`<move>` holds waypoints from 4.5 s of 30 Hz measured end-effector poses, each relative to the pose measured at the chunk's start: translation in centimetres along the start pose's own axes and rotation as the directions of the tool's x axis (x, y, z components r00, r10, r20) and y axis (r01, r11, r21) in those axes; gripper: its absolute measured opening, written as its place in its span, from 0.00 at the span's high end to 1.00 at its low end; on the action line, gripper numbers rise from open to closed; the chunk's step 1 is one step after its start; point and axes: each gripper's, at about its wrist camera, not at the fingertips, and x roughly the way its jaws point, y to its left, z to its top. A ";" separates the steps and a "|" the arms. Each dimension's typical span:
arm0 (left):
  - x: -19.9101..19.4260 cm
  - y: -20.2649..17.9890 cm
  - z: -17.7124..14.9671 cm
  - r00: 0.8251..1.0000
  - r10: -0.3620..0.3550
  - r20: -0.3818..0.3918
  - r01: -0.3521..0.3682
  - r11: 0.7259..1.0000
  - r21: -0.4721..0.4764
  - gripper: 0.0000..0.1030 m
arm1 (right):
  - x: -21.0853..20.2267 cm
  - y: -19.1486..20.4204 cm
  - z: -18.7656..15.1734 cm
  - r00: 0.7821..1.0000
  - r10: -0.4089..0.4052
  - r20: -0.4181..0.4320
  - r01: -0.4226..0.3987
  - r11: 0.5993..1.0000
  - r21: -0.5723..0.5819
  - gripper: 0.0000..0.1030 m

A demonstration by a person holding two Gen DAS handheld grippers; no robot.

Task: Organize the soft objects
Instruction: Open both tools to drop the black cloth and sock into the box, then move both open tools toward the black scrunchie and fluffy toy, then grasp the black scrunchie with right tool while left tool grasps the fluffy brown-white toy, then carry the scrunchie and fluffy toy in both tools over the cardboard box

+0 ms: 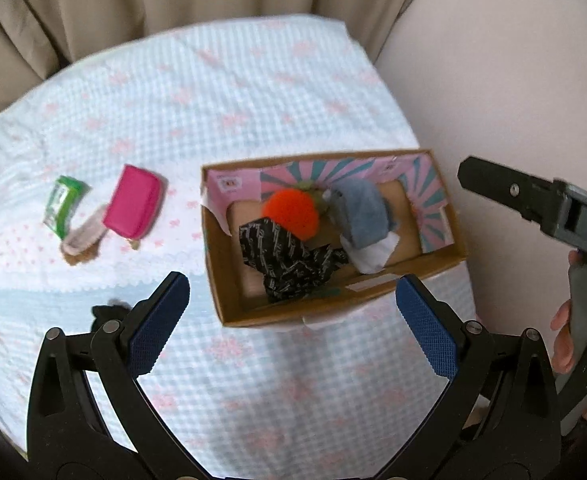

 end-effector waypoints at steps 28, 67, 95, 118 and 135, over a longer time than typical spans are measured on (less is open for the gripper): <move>-26.4 6.5 -13.8 0.843 0.126 0.523 -0.102 0.992 -0.074 0.00 | -21.6 10.5 -13.7 0.864 0.000 0.503 0.115 0.973 -0.198 0.01; -7.6 36.0 -6.1 0.929 -0.172 0.328 0.052 0.938 0.344 0.04 | 5.5 34.3 -19.7 0.928 -0.136 0.346 0.138 0.990 0.019 0.01; 18.4 33.8 -3.9 0.981 -0.126 0.145 0.056 0.910 0.410 0.54 | 27.3 31.1 -20.3 0.970 -0.206 0.125 0.207 0.978 0.006 0.52; 4.4 32.7 -3.7 0.960 -0.140 0.243 0.050 0.938 0.343 0.63 | 16.1 31.9 -18.1 0.964 -0.162 0.211 0.158 0.987 0.037 0.76; -15.7 21.5 -4.5 0.929 -0.139 0.344 0.027 0.950 0.312 0.63 | -5.7 27.1 -15.5 0.923 -0.099 0.371 0.082 0.995 0.061 0.76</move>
